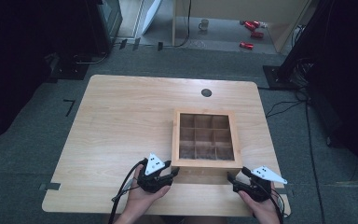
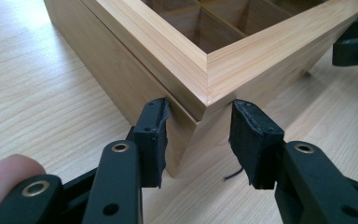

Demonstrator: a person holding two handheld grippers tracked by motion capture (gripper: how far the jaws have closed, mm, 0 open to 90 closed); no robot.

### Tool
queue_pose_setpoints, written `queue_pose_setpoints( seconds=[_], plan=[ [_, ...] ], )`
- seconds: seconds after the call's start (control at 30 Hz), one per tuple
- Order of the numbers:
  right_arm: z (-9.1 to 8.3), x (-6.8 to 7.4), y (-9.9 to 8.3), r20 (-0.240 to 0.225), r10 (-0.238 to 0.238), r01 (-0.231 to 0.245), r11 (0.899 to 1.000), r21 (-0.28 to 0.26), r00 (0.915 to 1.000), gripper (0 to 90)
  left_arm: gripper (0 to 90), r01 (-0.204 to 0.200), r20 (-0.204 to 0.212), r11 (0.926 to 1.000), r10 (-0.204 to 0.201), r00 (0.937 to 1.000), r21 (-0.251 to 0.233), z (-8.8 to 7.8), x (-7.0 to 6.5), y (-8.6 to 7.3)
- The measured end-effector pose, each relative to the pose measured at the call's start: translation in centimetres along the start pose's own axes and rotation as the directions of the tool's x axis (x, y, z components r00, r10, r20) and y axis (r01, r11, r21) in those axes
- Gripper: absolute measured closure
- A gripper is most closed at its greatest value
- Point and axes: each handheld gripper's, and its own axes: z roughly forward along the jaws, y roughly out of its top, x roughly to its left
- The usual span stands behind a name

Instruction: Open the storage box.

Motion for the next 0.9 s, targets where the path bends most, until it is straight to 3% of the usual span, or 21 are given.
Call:
queue_pose_setpoints(
  seconds=[0.23,0.33,0.6,0.9],
  plan=[
    [0.1,0.0,-0.1,-0.005,-0.005,0.005,1.0,0.007,1.0,31.8,51.3,-0.009,-0.017,0.9983,0.01,0.9998,0.057,1.0,-0.2,-0.5],
    [0.1,0.0,-0.1,-0.007,-0.004,0.004,1.0,0.012,1.0,31.8,51.1,0.014,-0.009,0.9987,-0.013,0.9999,0.049,1.0,0.0,-0.3],
    [0.2,-0.1,-0.1,-0.007,-0.002,0.003,1.0,0.011,1.0,31.8,51.1,0.016,0.006,0.9998,-0.016,0.9999,0.015,0.3,0.0,0.3],
    [0.1,0.1,-0.1,-0.007,-0.005,0.005,1.0,-0.005,1.0,31.8,52.7,0.005,0.01,0.9999,-0.005,0.9999,0.016,0.1,0.1,0.6]
  ],
)
